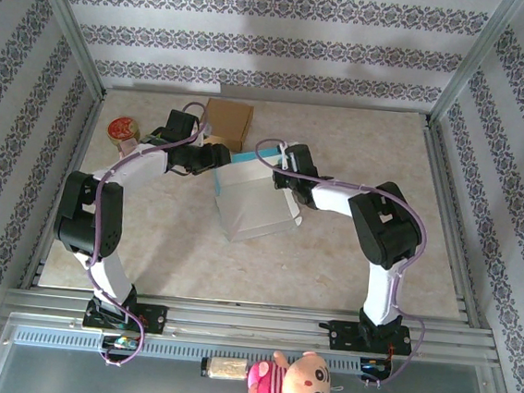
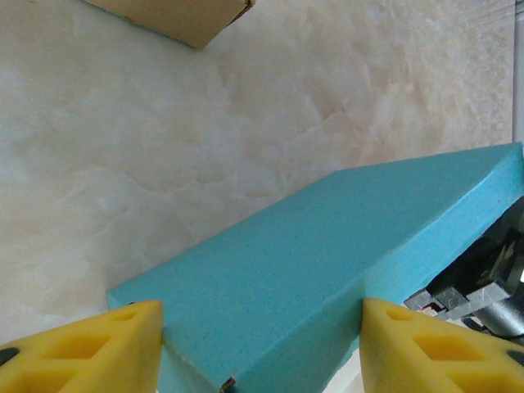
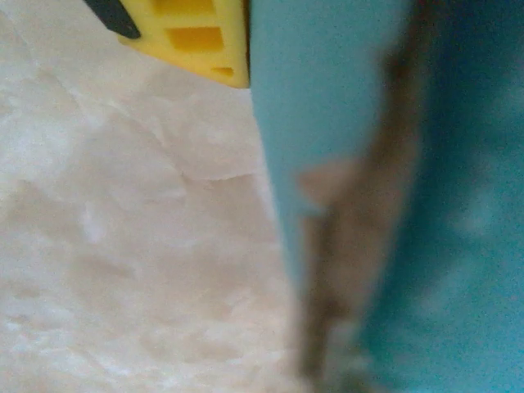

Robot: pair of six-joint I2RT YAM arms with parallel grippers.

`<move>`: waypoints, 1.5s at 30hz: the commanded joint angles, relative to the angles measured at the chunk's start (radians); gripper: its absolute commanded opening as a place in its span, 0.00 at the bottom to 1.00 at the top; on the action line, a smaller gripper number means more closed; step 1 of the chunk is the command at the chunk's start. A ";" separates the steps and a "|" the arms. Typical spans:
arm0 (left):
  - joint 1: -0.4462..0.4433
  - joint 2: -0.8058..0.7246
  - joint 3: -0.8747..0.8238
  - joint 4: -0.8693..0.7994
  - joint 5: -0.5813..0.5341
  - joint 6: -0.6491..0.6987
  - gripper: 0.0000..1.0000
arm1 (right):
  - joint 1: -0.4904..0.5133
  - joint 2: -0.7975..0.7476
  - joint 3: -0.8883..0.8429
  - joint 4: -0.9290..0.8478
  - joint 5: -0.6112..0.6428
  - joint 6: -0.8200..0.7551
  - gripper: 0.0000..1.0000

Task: Fold the paper box

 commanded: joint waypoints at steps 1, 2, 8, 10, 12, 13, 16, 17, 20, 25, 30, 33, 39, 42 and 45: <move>-0.002 0.035 0.000 -0.015 0.013 0.029 0.60 | 0.005 0.035 0.023 -0.017 -0.016 0.072 0.08; -0.002 0.036 0.000 -0.018 0.013 0.031 0.60 | 0.008 0.032 0.019 -0.018 0.002 0.076 0.06; -0.001 0.027 -0.006 -0.016 0.012 0.042 0.60 | 0.021 0.011 0.031 -0.059 0.097 0.092 0.03; -0.001 0.027 -0.006 -0.014 0.016 0.042 0.60 | 0.020 0.011 0.043 -0.070 0.093 0.101 0.16; -0.002 0.025 -0.005 -0.014 0.018 0.044 0.60 | 0.016 0.017 0.070 -0.106 0.077 0.107 0.18; -0.002 0.025 -0.006 -0.014 0.017 0.045 0.60 | 0.012 0.019 0.084 -0.121 0.069 0.115 0.18; -0.001 0.025 -0.005 -0.017 0.014 0.051 0.60 | 0.009 0.011 0.088 -0.118 0.047 0.119 0.12; -0.001 0.025 -0.007 -0.015 0.013 0.050 0.60 | 0.010 0.005 0.082 -0.106 0.043 0.114 0.08; -0.002 0.023 -0.009 -0.011 0.020 0.050 0.60 | 0.006 -0.001 0.067 -0.083 0.033 0.119 0.02; -0.001 0.019 -0.012 0.001 0.022 0.042 0.60 | 0.006 -0.046 0.028 -0.081 -0.012 0.103 0.27; -0.002 0.016 -0.012 0.005 0.027 0.042 0.60 | 0.010 -0.119 -0.037 -0.079 -0.007 0.052 0.33; -0.002 0.010 -0.018 0.014 0.021 0.042 0.61 | 0.007 -0.126 -0.049 -0.080 0.019 0.008 0.33; -0.002 0.010 -0.018 0.010 0.021 0.045 0.61 | 0.006 -0.089 -0.010 -0.080 0.030 -0.052 0.28; -0.001 0.009 -0.019 0.010 0.020 0.046 0.61 | 0.002 -0.052 0.047 -0.119 0.036 -0.050 0.22; -0.002 0.004 -0.020 0.010 0.017 0.046 0.61 | -0.001 -0.034 0.079 -0.159 0.033 -0.047 0.14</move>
